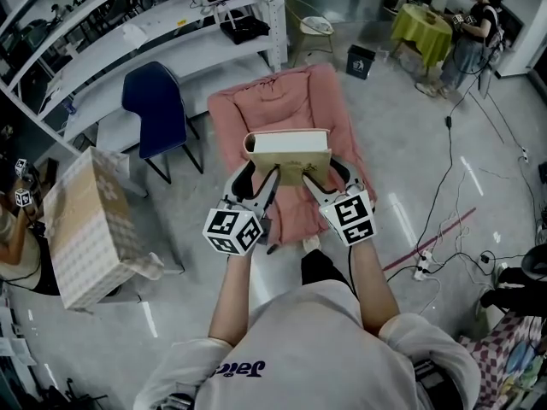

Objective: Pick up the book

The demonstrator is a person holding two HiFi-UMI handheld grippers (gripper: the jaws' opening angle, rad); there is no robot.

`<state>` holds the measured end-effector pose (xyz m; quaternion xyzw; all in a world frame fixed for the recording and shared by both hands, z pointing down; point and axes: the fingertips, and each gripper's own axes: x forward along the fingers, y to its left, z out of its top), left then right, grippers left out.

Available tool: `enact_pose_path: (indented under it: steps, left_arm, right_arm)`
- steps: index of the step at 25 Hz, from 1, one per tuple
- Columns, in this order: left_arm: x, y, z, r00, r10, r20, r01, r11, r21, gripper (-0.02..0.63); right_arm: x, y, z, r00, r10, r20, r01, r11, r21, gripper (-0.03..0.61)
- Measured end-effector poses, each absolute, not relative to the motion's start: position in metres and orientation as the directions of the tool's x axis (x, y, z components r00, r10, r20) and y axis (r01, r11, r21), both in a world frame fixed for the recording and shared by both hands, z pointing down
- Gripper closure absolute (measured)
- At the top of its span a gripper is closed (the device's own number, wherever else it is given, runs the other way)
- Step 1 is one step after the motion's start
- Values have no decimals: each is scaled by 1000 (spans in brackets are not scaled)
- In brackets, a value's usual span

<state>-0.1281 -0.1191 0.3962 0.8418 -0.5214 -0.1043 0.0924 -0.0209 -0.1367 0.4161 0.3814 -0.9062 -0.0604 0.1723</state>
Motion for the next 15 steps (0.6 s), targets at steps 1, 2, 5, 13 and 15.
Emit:
enact_pose_path:
  steps: [1, 2, 5, 13, 15]
  left_arm:
    - [-130, -120, 395, 435, -896, -83, -857, -441, 268, 362]
    - [-131, -121, 394, 436, -896, -86, -855, -442, 272, 364]
    - [-130, -124, 393, 440, -894, -91, -851, -447, 275, 365]
    - [-127, -137, 404, 448, -890, -81, -847, -451, 282, 370]
    - [-125, -143, 409, 450, -890, -76, -844, -451, 289, 370]
  right_arm:
    - [-22, -137, 414, -650, -713, 262, -671, 701, 241, 316]
    - [-23, -138, 412, -651, -713, 260, -672, 701, 241, 316]
    - [-23, -139, 408, -647, -716, 263, -674, 698, 244, 316]
    - [-19, -150, 416, -641, -720, 264, -678, 693, 244, 316]
    - [-18, -157, 420, -637, -722, 272, -678, 692, 248, 316]
